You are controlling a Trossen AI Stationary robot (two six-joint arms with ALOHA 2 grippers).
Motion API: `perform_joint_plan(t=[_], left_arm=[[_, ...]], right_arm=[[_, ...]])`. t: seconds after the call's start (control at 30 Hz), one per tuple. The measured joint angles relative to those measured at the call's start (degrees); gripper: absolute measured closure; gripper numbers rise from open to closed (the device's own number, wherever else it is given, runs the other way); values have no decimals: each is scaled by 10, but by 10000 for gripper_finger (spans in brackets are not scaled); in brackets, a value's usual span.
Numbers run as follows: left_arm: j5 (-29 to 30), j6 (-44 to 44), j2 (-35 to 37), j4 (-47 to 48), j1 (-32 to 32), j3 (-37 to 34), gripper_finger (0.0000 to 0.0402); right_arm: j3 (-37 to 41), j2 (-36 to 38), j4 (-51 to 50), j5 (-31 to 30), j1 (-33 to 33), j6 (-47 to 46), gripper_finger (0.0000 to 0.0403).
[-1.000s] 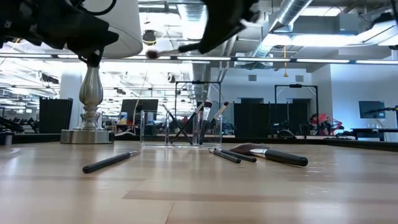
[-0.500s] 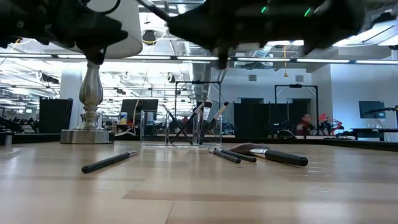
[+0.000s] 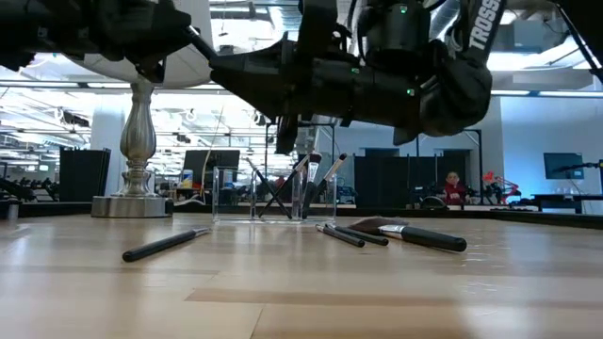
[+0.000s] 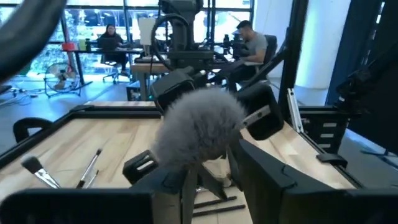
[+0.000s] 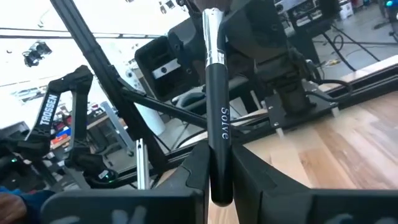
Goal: Put items in baskets/containers
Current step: Put the black powder brush into the transparent organizer
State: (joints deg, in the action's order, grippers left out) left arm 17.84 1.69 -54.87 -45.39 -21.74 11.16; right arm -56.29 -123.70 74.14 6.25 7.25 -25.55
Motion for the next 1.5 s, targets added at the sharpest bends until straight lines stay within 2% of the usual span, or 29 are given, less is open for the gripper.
perform_joint_plan(t=[0.13,0.47,0.73,0.93,1.07,1.13,1.23,1.3,1.37,1.5], left_arm=[[-28,-2,0,0,0,0,294],[-28,24,0,-25,0,0,298],[-37,20,-1,-27,-1,0,356],[-26,26,-1,-30,0,0,356],[-29,25,0,-35,0,0,356],[-29,25,0,-37,0,0,356],[-23,25,0,-34,0,0,356],[-3,25,1,-33,0,0,356],[32,27,1,-32,0,0,356],[120,59,1,-21,8,0,356]], right_arm=[[-1,1,5,2,1,0,368],[-2,1,9,1,1,0,368],[-2,1,-13,5,-2,-1,372],[-2,5,-23,3,-8,-32,333],[-1,34,-56,45,-13,-28,309],[-1,67,-120,63,-18,-13,300],[-1,141,-302,51,-24,48,288],[-1,202,-459,-10,-25,93,283],[-1,260,-595,-97,-20,114,279],[-1,352,-761,-247,3,119,275]])
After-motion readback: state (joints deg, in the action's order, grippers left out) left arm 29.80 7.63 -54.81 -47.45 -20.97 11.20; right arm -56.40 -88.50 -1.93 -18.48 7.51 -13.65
